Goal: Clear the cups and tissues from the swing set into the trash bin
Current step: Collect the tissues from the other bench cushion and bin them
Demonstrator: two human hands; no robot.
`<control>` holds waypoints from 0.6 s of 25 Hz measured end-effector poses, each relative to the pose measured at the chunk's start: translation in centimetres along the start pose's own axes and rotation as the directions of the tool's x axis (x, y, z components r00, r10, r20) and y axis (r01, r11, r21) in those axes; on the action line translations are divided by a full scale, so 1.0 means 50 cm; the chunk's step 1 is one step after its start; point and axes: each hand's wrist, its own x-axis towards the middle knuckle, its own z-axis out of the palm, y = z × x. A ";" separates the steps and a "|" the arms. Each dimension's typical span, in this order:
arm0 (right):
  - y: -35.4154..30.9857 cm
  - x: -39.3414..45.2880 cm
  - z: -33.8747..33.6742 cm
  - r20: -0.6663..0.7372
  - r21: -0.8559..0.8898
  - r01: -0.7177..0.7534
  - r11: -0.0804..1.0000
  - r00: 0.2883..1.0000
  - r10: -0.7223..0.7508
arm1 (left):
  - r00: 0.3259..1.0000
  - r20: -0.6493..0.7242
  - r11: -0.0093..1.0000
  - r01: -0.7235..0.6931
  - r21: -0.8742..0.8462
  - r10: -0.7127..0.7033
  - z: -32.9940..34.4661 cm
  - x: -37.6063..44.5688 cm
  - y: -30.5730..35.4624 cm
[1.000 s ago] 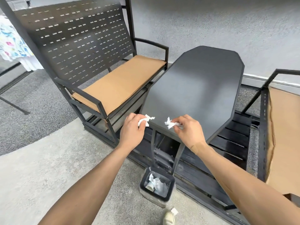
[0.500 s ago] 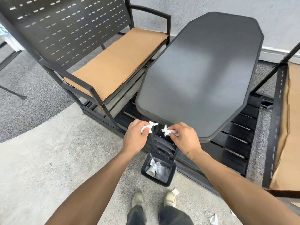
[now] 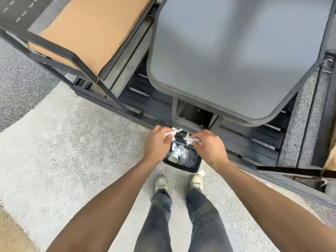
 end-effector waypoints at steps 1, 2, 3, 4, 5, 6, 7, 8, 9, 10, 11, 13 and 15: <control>0.013 0.008 0.025 0.013 -0.006 -0.032 0.999 0.999 0.032 | 1.000 0.019 1.000 0.000 0.005 0.000 0.018 0.007 -0.023; 0.028 0.021 0.050 0.016 -0.011 -0.052 0.999 0.999 0.052 | 1.000 0.030 1.000 0.003 0.000 -0.003 0.039 0.019 -0.046; 0.046 0.035 0.082 0.016 -0.009 -0.075 0.997 0.997 0.075 | 0.999 0.043 1.000 0.016 -0.012 -0.015 0.067 0.033 -0.073; 0.066 0.048 0.112 0.017 0.000 -0.106 0.994 0.994 0.106 | 0.998 0.055 0.999 0.033 -0.026 -0.032 0.096 0.043 -0.097; 0.088 0.061 0.140 0.016 0.006 -0.136 0.991 0.991 0.136 | 0.997 0.066 0.999 0.046 -0.023 -0.044 0.127 0.055 -0.120; 0.113 0.075 0.171 0.018 0.006 -0.168 0.986 0.986 0.168 | 0.995 0.085 0.999 0.054 -0.004 -0.053 0.162 0.071 -0.147; 0.135 0.087 0.202 0.025 0.000 -0.197 0.980 0.980 0.197 | 0.992 0.109 0.998 0.065 0.017 -0.066 0.195 0.084 -0.174; 0.161 0.099 0.239 0.043 -0.012 -0.227 0.974 0.973 0.227 | 0.987 0.139 0.996 0.077 0.036 -0.081 0.232 0.099 -0.203; 0.183 0.109 0.271 0.063 -0.027 -0.252 0.967 0.965 0.254 | 0.981 0.169 0.995 0.087 0.055 -0.095 0.263 0.113 -0.229; 0.202 0.117 0.303 0.080 -0.039 -0.272 0.962 0.958 0.274 | 0.975 0.194 0.993 0.097 0.072 -0.110 0.290 0.127 -0.251; 0.221 0.127 0.335 0.093 -0.042 -0.293 0.955 0.951 0.296 | 0.969 0.212 0.990 0.113 0.089 -0.130 0.317 0.141 -0.272; 0.252 0.141 0.399 0.106 -0.034 -0.318 0.947 0.941 0.320 | 0.958 0.236 0.982 0.135 0.132 -0.164 0.364 0.163 -0.311; 0.281 0.155 0.454 0.122 -0.029 -0.330 0.944 0.936 0.331 | 0.946 0.270 0.971 0.125 0.205 -0.179 0.406 0.177 -0.351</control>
